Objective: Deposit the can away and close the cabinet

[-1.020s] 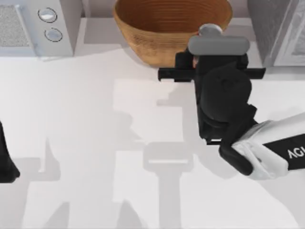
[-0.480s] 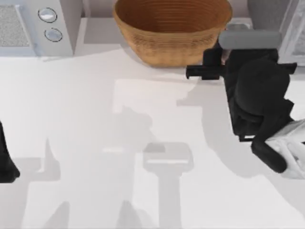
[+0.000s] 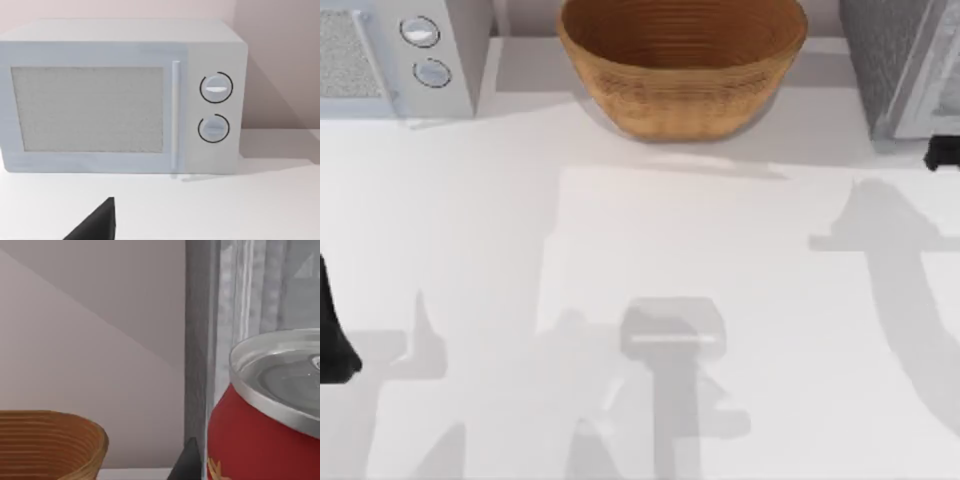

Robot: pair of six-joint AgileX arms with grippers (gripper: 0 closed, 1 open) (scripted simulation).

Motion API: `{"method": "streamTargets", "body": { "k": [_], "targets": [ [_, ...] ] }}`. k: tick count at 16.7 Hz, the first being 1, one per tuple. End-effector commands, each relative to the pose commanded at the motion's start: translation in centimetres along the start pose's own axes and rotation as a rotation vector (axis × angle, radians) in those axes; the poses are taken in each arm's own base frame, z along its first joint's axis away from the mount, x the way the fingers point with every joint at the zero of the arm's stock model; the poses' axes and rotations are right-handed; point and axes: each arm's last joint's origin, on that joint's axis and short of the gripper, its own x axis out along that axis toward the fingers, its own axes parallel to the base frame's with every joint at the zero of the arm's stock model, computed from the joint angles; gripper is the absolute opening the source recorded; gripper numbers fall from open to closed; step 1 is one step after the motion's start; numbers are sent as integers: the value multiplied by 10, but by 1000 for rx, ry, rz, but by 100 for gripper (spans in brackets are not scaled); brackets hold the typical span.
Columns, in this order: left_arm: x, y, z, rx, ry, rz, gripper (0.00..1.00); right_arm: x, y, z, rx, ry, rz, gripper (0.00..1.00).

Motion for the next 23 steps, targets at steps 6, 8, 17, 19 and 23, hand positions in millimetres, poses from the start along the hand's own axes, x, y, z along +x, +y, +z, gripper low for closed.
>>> {"method": "streamTargets", "body": {
  "k": [6, 8, 17, 19, 23],
  "targets": [
    [0, 0, 0, 0, 0, 0, 100, -82, -56, -13, 8, -71, 10, 0],
    [0, 0, 0, 0, 0, 0, 100, -95, -64, -33, -1, -40, 14, 0],
    [0, 0, 0, 0, 0, 0, 100, -107, -75, -78, -10, 68, 17, 0],
    [0, 0, 0, 0, 0, 0, 100, -107, -75, -78, -9, 69, 19, 0],
    [0, 0, 0, 0, 0, 0, 100, -104, -73, -53, -9, 96, 22, 0]
  ]
}}
